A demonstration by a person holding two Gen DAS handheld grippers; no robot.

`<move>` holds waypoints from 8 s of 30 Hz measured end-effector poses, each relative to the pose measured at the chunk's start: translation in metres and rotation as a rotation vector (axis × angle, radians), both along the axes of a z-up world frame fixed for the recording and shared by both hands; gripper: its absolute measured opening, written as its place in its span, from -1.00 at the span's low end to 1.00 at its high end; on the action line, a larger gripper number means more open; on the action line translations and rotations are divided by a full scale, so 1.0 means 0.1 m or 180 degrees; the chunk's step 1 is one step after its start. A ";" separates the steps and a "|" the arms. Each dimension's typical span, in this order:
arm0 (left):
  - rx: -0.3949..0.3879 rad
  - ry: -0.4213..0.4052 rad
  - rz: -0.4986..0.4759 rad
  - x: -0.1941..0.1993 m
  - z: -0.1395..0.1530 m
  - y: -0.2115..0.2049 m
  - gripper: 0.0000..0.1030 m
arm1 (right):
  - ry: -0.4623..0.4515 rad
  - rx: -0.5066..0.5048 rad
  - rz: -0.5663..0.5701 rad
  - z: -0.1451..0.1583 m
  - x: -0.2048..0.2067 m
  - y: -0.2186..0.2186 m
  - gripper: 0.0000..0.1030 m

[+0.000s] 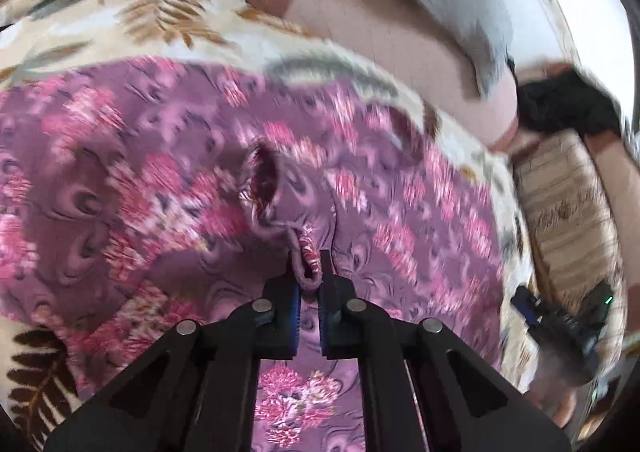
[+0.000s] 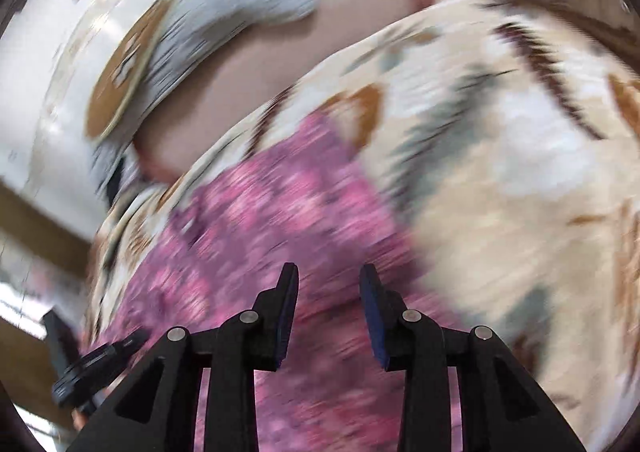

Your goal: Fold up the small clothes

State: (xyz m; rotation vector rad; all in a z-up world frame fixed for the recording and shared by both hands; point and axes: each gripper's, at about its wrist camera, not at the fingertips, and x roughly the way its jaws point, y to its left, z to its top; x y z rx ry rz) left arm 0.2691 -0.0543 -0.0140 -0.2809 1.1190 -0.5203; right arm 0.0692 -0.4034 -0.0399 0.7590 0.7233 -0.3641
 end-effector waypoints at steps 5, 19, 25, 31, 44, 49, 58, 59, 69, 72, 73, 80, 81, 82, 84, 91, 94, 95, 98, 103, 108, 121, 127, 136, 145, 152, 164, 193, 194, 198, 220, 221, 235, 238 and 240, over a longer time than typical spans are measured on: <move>0.0161 -0.0195 0.0198 -0.08 0.20 0.20 -0.91 | 0.0012 0.0046 -0.0168 -0.13 0.05 -0.38 -0.33; 0.0592 0.0029 0.0195 -0.13 -0.01 0.27 -0.66 | 0.0609 -0.0469 0.0135 -0.44 0.35 -0.32 -1.00; 0.0705 0.0090 0.0209 -0.10 -0.06 0.25 -0.66 | -0.0024 -0.0524 0.0221 0.05 0.21 -0.09 -0.84; 0.0600 0.0079 0.0427 -0.12 0.15 0.71 -0.21 | -0.0153 -0.0399 0.0974 0.17 0.77 0.78 -0.74; 0.0666 0.0201 0.1944 0.32 0.20 3.34 0.09 | -0.0058 -0.0471 0.1769 -0.39 1.65 2.61 -0.62; 0.0283 0.0565 0.2382 0.51 -0.12 3.85 0.09 | -0.0116 -0.0550 0.1773 -0.40 1.58 2.63 -0.62; -0.0265 0.0515 0.2467 0.68 -0.26 3.69 -0.85 | -0.0128 -0.0566 0.1770 -0.41 1.59 2.63 -0.62; -0.0309 0.0546 0.2506 0.69 -0.27 3.68 -0.87 | -0.0129 -0.0563 0.1770 -0.41 1.59 2.62 -0.62; -0.0245 0.0111 0.2330 0.48 0.30 3.38 -0.89 | -0.0072 -0.0576 0.1801 -0.36 1.60 2.62 -0.62; -0.0187 -0.0023 0.2193 0.45 0.50 3.20 -0.89 | -0.0008 -0.0639 0.1828 -0.27 1.57 2.60 -0.62; -0.0180 -0.0077 0.2129 0.43 0.57 3.10 -0.90 | -0.0004 -0.0651 0.1805 -0.25 1.54 2.58 -0.62; -0.0174 -0.0261 0.1765 0.32 0.85 2.50 -0.90 | 0.0065 -0.0902 0.1545 -0.14 1.15 2.10 -0.55; -0.0170 -0.0278 0.1704 0.30 0.87 2.38 -0.90 | 0.0093 -0.0960 0.1475 -0.14 1.06 1.98 -0.54; -0.0163 -0.0290 0.1659 0.28 0.88 2.29 -0.90 | 0.0111 -0.0986 0.1409 -0.13 0.98 1.86 -0.54; -0.0172 -0.0300 0.1546 0.22 0.90 2.09 -0.90 | 0.0136 -0.1012 0.1241 -0.12 0.80 1.59 -0.54; -0.0168 -0.0311 0.1210 0.11 1.01 1.36 -0.90 | 0.0284 -0.1126 0.0825 -0.26 0.30 0.96 -0.38; -0.0155 -0.0279 0.1064 0.07 1.00 1.00 -0.90 | 0.0148 -0.0959 0.0775 -0.37 0.18 0.87 -0.37; -0.0155 -0.0257 0.1019 0.06 0.99 0.89 -0.90 | 0.0132 -0.0950 0.0767 -0.37 0.18 0.87 -0.36; -0.0114 -0.0200 0.0829 0.02 0.92 0.45 -0.90 | 0.0131 -0.0965 0.0813 -0.38 0.21 0.90 -0.24; 0.0105 -0.0068 0.0513 -0.05 0.59 -0.27 -0.90 | 0.0005 -0.0810 0.0860 -0.40 0.17 0.84 -0.08; 0.0397 0.0146 0.0287 -0.15 0.14 -0.80 -0.89 | -0.0057 -0.0718 0.0870 -0.41 0.16 0.81 -0.05; -0.0197 0.0250 0.0221 -0.66 0.11 0.14 0.10 | 0.0019 -0.0754 0.0951 -0.22 0.30 0.92 0.05; -0.0404 0.0550 0.0767 -0.66 -0.20 0.86 0.10 | -0.0240 -0.0937 0.1671 0.10 0.78 1.62 0.11; -0.0740 0.0715 0.0881 -0.56 -0.35 1.09 0.10 | 0.0161 -0.1843 0.2078 -0.08 1.38 2.44 -0.54; -0.0713 0.0736 0.0876 -0.50 -0.37 1.03 0.10 | -0.0242 -0.0578 0.1361 0.09 1.13 1.44 -0.78; -0.0620 0.0744 0.0872 -0.48 -0.37 0.99 0.10 | -0.0209 0.0269 0.0290 -0.24 0.56 0.31 -0.67; -0.0525 0.0789 0.0921 -0.47 -0.35 0.96 0.10 | -0.0299 0.0673 0.0130 -0.26 0.64 0.14 0.11; -0.0503 0.0720 0.1019 -0.30 -0.42 0.99 -0.61 | -0.0166 0.0495 0.0013 -0.28 0.19 -0.16 -0.72; -0.0511 0.0726 0.1008 -0.30 -0.42 0.99 -0.61 | -0.0310 0.0434 -0.0103 -0.19 0.11 -0.18 -0.72; -0.0507 0.0634 0.0895 -0.33 -0.42 0.96 -0.48 | -0.0540 0.0171 -0.0370 0.09 -0.03 -0.21 -0.71; -0.0300 0.0465 0.0509 -0.44 -0.39 0.87 -0.21 | 0.0481 -0.0489 0.1132 -0.24 0.62 0.92 -0.36; -0.0263 0.0497 0.0493 -0.49 -0.37 0.88 -0.21 | 0.0515 -0.0482 0.1164 -0.27 0.53 0.92 -0.36; 0.0422 0.0641 0.0193 -1.54 -0.06 1.54 -0.03 | 0.0798 -0.0174 0.1465 -0.34 -0.80 0.96 -0.26; 0.0496 0.0698 0.0097 -1.75 -0.08 1.62 -0.02 | 0.0803 -0.0144 0.1479 -0.34 -1.04 0.96 -0.26; 0.0534 0.0745 0.0020 -1.93 -0.13 1.66 -0.02 | 0.0781 -0.0134 0.1479 -0.32 -1.19 0.94 -0.26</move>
